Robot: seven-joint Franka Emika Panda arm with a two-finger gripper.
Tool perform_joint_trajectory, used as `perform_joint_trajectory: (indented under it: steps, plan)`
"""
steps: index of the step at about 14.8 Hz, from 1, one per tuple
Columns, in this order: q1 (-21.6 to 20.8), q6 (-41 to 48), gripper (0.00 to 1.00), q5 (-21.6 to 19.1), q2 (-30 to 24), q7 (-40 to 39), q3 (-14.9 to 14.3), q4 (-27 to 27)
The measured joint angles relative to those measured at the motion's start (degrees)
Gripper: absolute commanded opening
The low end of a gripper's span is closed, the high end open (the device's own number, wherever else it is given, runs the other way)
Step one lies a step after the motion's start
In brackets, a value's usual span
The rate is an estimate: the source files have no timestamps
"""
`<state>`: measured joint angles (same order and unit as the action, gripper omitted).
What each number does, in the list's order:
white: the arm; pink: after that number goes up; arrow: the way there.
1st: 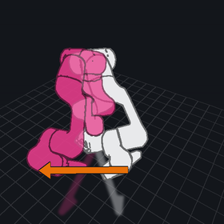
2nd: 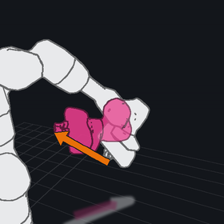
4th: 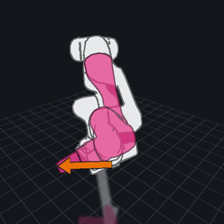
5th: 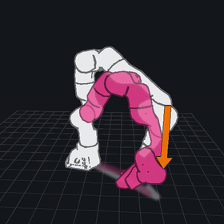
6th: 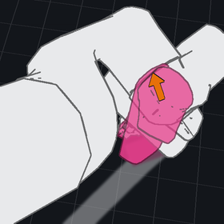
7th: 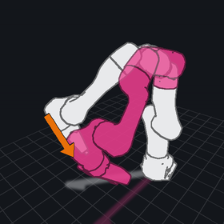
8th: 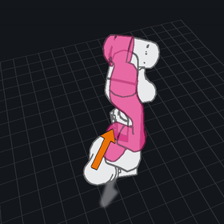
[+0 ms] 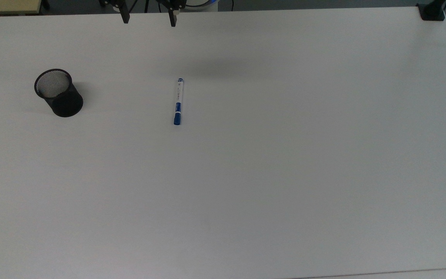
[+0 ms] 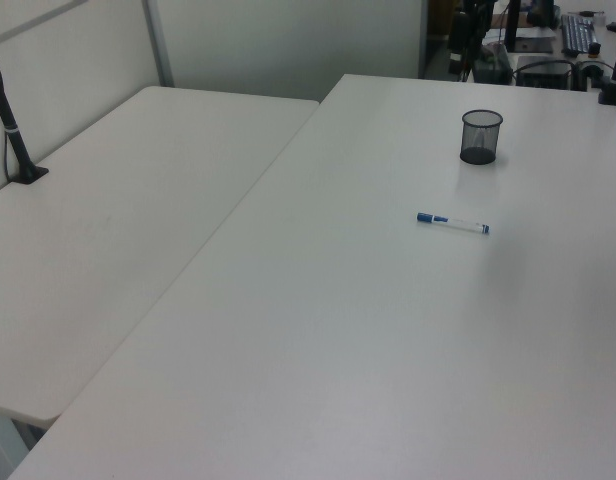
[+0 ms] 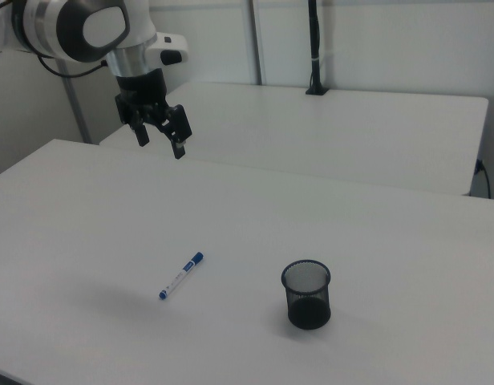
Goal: Insert the marker
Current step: 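Move the open gripper over the blue-capped white marker and lower it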
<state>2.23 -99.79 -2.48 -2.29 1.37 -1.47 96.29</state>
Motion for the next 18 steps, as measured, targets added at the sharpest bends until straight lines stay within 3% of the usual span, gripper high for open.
perform_joint_trajectory:
  steps: [15,18]
  plan:
    - [-0.01,0.0,1.0,0.0,0.0,-0.11,0.0,0.0]
    - [-0.01,0.0,1.0,0.0,0.08,-3.42,0.0,0.18]
